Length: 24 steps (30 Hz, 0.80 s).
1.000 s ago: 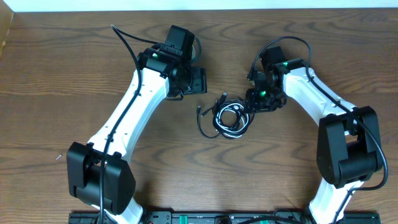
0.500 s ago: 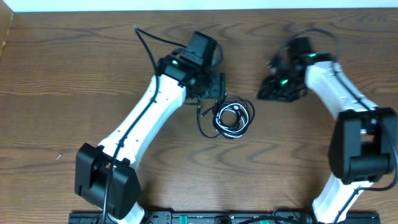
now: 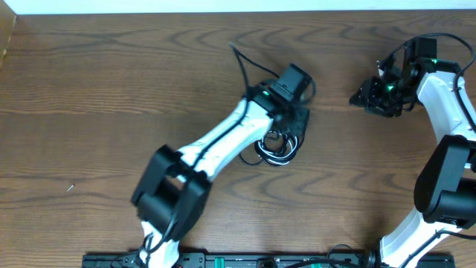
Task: Untangle cables
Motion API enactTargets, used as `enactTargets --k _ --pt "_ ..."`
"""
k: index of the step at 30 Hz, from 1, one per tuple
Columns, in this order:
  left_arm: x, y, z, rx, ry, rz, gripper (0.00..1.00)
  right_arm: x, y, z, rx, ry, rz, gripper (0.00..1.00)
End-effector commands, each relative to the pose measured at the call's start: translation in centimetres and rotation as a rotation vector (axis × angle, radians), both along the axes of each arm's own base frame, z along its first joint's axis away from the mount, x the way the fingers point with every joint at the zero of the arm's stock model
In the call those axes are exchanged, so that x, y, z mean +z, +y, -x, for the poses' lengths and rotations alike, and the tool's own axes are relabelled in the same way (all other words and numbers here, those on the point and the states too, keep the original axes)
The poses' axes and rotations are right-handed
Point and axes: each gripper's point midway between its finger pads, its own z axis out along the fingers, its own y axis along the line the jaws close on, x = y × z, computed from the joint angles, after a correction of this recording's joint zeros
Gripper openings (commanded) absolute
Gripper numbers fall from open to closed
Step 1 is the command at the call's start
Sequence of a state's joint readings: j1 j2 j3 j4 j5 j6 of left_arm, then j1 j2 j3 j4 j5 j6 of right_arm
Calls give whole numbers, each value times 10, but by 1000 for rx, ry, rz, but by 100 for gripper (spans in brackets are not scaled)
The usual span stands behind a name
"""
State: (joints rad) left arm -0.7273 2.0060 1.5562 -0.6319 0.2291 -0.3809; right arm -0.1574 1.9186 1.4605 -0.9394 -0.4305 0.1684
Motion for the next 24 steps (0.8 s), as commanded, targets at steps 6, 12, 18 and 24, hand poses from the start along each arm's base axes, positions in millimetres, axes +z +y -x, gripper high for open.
enactTargets --k 6,12,18,24 --pt "-34 -7 13 18 25 -86 50 10 4 -2 14 -26 14 50" --pt "-48 -5 13 56 9 -143 50 10 4 -2 14 -25 14 50" --pt "-69 -2 17 83 53 -170 50 10 4 -2 15 -24 14 51" --pt "-73 -2 17 89 61 -175 45 10 4 -2 14 -24 17 52"
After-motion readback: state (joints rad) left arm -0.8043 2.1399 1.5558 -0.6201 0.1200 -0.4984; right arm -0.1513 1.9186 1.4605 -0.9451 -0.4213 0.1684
